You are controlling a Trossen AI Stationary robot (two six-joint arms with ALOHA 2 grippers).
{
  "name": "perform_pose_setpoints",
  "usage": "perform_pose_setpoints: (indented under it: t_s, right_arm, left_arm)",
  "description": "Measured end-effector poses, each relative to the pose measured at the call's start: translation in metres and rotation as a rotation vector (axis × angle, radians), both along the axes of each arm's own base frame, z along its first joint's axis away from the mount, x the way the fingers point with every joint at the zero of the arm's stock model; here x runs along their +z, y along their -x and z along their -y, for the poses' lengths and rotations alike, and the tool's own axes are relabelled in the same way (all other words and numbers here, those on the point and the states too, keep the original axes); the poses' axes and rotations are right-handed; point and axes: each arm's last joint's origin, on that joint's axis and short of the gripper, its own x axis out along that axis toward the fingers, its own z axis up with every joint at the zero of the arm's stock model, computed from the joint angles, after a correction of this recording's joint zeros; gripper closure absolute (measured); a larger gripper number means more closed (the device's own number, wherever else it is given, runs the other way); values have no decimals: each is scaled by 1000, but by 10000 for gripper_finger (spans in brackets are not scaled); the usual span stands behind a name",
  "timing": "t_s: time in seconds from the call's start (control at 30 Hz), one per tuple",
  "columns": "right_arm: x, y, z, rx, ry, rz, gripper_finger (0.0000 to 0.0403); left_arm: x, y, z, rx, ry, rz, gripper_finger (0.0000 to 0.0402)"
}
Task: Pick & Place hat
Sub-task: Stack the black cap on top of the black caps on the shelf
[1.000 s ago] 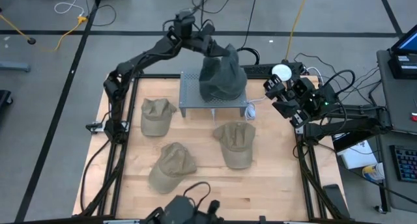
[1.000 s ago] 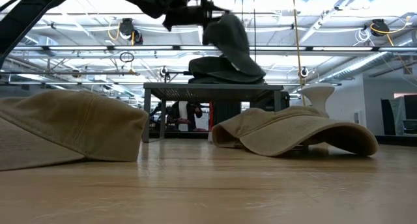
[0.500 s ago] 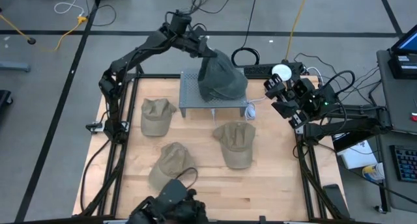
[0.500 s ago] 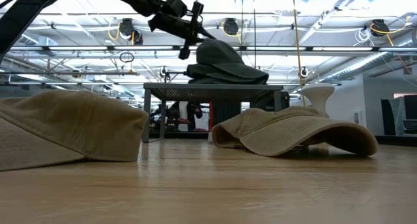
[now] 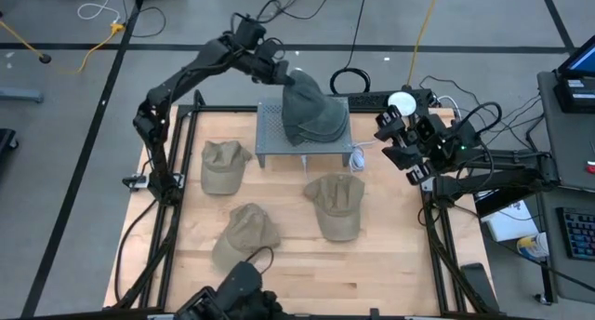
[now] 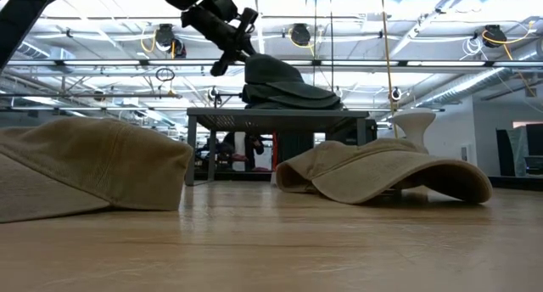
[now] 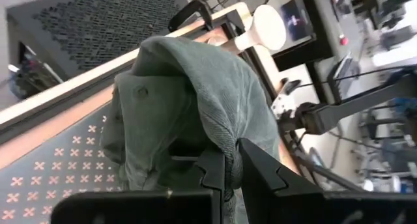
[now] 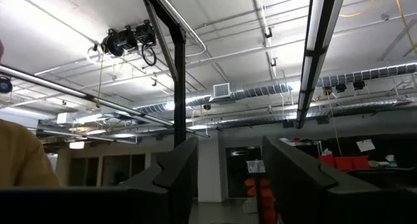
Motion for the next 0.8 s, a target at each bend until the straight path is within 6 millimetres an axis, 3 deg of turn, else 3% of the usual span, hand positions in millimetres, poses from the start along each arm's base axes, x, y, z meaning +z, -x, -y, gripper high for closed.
perform_pose_setpoints:
  t_s: [0.37,0.63,0.8]
  right_arm:
    - [0,0,0,-7,6,2,236]
    - [-5,-4,2,-48,-39,-60,236]
    - [-15,-12,9,-233,-98,-176,236]
  left_arm:
    - [-3,-11,13,4,-47,-62,371]
    - [2,-2,6,32,-42,-35,238]
    - [15,9,5,53,-33,10,171]
